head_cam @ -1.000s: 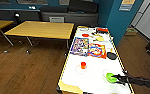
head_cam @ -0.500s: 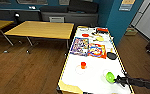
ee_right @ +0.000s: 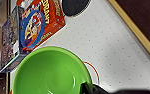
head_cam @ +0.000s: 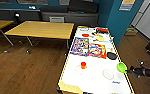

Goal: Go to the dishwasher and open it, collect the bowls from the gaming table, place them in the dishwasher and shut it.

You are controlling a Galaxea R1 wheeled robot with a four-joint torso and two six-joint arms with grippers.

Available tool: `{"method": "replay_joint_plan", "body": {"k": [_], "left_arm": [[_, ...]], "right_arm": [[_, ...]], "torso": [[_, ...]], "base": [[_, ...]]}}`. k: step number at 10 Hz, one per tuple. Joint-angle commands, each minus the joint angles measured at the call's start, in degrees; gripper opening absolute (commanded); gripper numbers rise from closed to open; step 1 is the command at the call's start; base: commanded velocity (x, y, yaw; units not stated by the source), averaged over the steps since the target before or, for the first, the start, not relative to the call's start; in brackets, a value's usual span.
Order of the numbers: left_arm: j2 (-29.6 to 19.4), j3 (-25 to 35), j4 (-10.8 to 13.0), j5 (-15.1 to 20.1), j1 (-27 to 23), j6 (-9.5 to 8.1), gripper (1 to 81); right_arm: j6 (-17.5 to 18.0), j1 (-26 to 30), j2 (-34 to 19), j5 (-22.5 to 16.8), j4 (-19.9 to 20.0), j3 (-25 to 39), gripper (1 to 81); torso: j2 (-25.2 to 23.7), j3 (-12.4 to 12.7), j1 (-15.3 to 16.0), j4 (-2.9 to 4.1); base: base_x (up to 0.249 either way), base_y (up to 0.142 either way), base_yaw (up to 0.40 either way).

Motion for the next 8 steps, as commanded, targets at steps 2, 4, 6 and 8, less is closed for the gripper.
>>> {"method": "replay_joint_plan", "body": {"k": [2, 4, 6, 8], "left_arm": [[0.0, 0.1, 0.3, 4.0, 0.0, -0.01, 81.1], [0.3, 0.2, 0.4, 4.0, 0.0, 0.08, 81.1], [0.4, 0.2, 0.4, 4.0, -0.1, 0.08, 81.1], [0.4, 0.2, 0.4, 4.1, -0.1, 0.08, 81.1]], "right_arm": [[-3.7, 4.1, -18.9, -12.2, -5.4, 17.4, 1.0], [-9.0, -0.5, -24.6, -12.2, -5.4, 24.1, 1.0], [-11.2, -5.2, -30.5, -12.1, -5.7, 29.6, 1.0], [-13.9, -10.4, -35.1, -11.7, -5.0, 32.9, 1.0]], "torso": [[0.0, 0.0, 0.0, 0.0], [0.0, 0.0, 0.0, 0.0], [0.0, 0.0, 0.0, 0.0], [0.0, 0.0, 0.0, 0.0]], "base": [[0.0, 0.0, 0.0], [0.0, 0.0, 0.0], [0.0, 0.0, 0.0], [0.0, 0.0, 0.0]]}}
